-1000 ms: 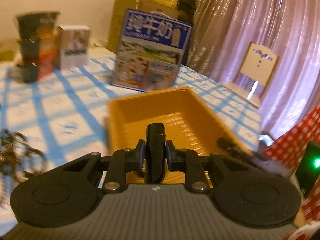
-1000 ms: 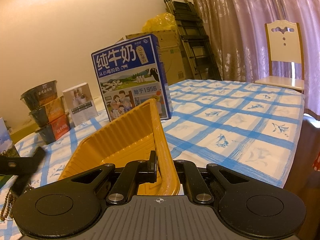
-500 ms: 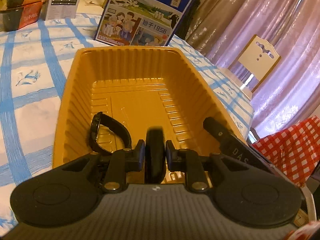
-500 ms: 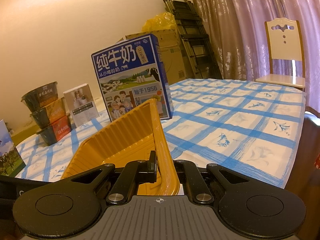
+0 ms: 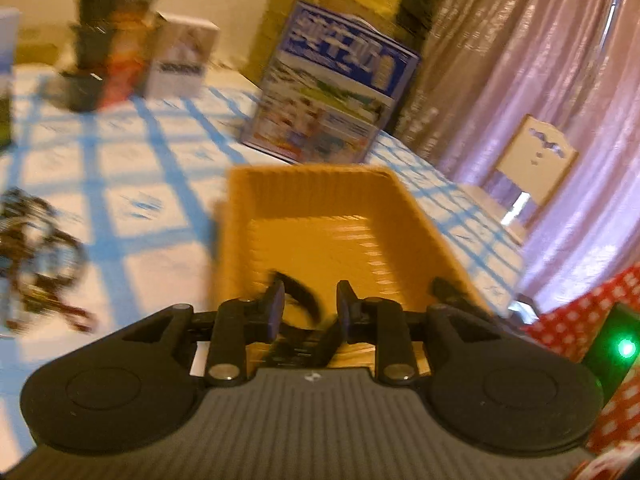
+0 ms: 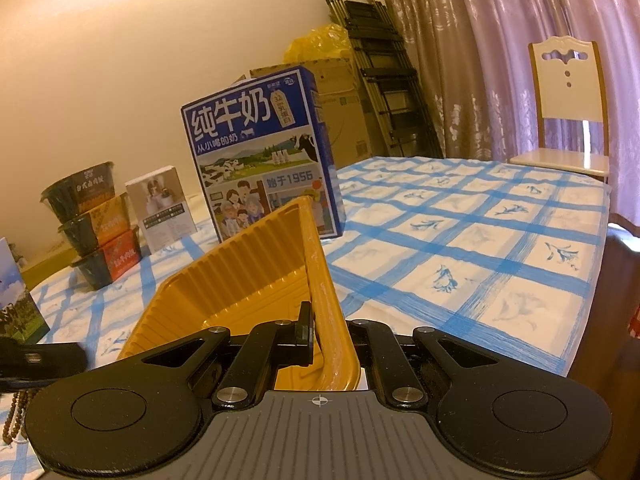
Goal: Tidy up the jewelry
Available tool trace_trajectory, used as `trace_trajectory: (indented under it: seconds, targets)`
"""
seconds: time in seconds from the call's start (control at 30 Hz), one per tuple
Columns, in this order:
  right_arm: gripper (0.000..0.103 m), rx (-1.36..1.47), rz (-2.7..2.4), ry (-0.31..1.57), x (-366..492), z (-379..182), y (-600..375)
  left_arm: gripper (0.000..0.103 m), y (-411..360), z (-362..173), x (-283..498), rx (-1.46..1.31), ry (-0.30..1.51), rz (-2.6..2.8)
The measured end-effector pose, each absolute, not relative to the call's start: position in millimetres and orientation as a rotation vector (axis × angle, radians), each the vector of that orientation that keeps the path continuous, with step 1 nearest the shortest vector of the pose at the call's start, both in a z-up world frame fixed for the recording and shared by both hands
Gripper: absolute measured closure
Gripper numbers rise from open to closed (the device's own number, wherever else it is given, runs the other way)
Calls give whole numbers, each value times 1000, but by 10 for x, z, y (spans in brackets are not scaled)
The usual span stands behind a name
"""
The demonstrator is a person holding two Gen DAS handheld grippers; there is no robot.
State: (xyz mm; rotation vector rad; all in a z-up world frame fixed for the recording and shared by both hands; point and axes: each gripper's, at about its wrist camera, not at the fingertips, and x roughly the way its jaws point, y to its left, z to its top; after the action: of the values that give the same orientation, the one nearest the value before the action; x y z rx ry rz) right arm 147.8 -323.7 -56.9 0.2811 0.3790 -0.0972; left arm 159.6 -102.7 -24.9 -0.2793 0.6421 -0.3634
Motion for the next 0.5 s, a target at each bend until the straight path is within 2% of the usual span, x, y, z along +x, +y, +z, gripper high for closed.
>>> trace_trajectory:
  seconds: [0.07,0.23,0.5]
  targets:
    - [96,279,-97,379,1479,-568,-3239,72,-870,-221,1542,-265,629,-313]
    - [96,280,-99,380,1473,-572,-3250,68,-507,-265,1432,-192,628,-168]
    - [96,279,-99,380,1472,-573,-3254,68,-125,-534,1302,-150,720,-42]
